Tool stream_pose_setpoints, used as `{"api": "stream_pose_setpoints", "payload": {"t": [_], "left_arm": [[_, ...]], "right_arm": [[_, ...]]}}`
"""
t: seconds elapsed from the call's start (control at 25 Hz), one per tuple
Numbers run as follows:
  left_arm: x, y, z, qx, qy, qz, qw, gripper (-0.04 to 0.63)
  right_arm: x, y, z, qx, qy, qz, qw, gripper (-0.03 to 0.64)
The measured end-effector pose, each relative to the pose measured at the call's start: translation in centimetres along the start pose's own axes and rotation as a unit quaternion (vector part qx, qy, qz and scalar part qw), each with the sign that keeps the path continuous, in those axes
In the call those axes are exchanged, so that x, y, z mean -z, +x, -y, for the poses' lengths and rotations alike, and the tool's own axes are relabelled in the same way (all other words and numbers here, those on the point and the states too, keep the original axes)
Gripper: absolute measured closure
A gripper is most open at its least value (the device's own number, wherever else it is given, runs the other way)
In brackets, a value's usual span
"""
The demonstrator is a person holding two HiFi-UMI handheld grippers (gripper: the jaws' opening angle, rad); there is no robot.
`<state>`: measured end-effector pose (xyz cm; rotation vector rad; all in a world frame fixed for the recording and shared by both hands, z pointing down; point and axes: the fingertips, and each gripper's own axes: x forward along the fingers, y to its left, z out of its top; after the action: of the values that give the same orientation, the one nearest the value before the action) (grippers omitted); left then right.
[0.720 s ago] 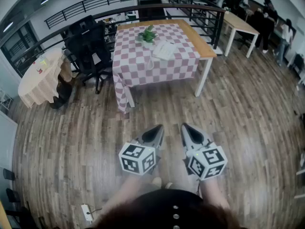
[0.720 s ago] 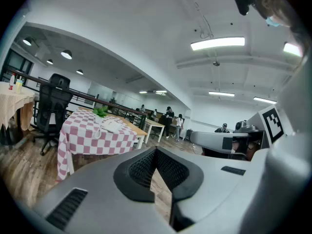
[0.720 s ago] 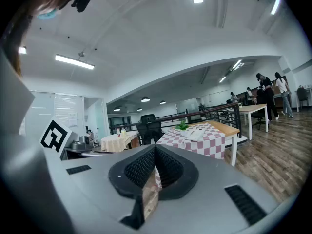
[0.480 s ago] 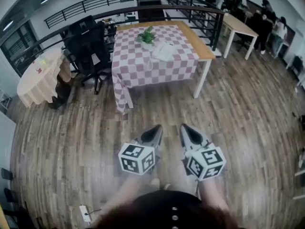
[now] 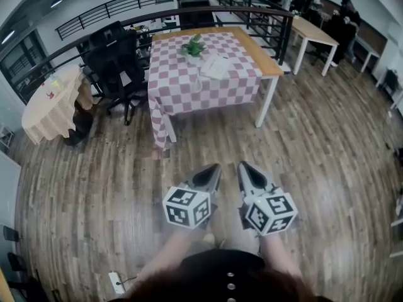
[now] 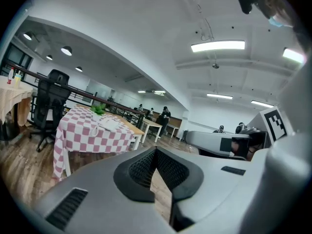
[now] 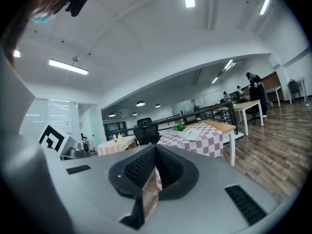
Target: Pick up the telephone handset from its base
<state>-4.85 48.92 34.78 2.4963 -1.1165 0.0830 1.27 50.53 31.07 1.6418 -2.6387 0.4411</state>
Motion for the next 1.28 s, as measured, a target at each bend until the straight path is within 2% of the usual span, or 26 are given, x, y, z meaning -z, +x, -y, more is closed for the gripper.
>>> {"api": "stream_pose_setpoints", "payload": {"t": [0.24,0.52,0.68,0.96,1.12,1.28], "left_arm": [[0.7,0.1,-0.8,0.024,-0.002,-0.012,0.9996,0.589],[3.0,0.5,-3.2,0.025,-0.015,-0.053,0.9982,0.589],[3.6,0.8,-4.2,0.023,-0.016,-0.064,0.9976,0.589],[2.4,3.6,-7.1,0.017,-0.020,-0.055,0.9982,0.589],[0.7,6.8,-9.2,0.024,-0.041,-0.027,0.9985,0.589],[-1.2,11.0,-11.4,0.026,-0.046,-0.021,0.9984,0.589]], "right_arm": [[3.0,0.8,-1.2,-0.012,0.027,-0.016,0.999,0.607],[5.3,2.1,-0.7,0.017,0.004,-0.055,0.998,0.606],[5.0,3.0,-0.2,0.021,0.003,-0.053,0.998,0.606],[4.2,6.8,2.3,0.028,0.014,-0.045,0.998,0.607],[3.2,10.0,4.5,0.019,0.009,-0.036,0.999,0.606],[2.4,14.0,7.7,0.014,0.026,-0.034,0.999,0.606]]}}
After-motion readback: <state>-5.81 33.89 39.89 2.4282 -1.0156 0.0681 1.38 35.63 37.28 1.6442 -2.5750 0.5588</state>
